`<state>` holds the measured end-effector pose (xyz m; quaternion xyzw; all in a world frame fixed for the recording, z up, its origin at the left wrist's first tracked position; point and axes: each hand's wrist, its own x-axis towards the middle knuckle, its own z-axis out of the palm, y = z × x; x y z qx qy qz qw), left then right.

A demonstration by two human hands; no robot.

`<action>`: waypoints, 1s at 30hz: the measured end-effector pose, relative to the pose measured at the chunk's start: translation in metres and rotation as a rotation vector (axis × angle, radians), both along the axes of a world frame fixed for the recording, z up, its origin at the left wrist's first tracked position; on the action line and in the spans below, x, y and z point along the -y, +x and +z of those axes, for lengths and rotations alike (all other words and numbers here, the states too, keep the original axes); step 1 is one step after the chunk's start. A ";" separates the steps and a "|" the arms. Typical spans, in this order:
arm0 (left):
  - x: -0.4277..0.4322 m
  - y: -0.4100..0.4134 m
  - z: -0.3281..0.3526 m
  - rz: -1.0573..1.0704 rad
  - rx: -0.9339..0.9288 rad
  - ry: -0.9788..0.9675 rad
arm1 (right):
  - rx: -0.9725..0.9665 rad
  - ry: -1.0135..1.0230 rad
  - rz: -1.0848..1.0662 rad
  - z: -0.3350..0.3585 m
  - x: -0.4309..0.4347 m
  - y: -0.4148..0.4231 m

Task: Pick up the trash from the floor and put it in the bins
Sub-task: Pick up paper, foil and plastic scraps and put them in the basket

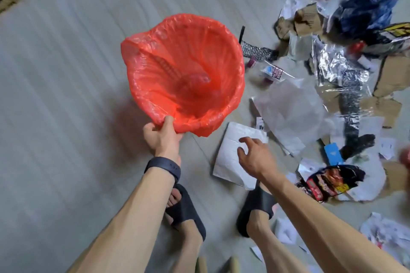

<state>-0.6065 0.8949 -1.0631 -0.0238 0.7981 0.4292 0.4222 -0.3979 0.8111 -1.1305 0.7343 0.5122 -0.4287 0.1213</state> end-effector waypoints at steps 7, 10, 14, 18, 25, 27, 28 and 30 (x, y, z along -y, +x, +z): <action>0.016 -0.021 -0.055 -0.138 0.059 0.068 | 0.088 -0.143 0.192 -0.090 0.033 -0.023; 0.028 -0.034 -0.078 -0.220 0.028 0.015 | 0.114 -0.156 0.255 -0.113 0.035 -0.033; 0.065 -0.031 -0.107 -0.374 -0.021 -0.072 | 0.093 -0.115 0.238 -0.124 0.037 -0.034; 0.113 -0.016 -0.139 -1.014 -0.038 -0.346 | -0.022 -0.026 0.178 -0.125 0.037 -0.023; 0.100 0.018 -0.198 -1.610 -0.181 -0.433 | 0.057 0.274 0.351 -0.135 -0.014 0.017; 0.092 0.029 -0.214 -1.569 -0.175 -0.407 | 0.071 0.235 0.423 -0.147 -0.024 0.026; 0.090 0.035 -0.223 -1.544 -0.160 -0.383 | 0.079 0.219 0.448 -0.154 -0.026 0.030; 0.090 0.043 -0.238 -1.513 -0.135 -0.346 | 0.079 0.210 0.487 -0.169 -0.024 0.034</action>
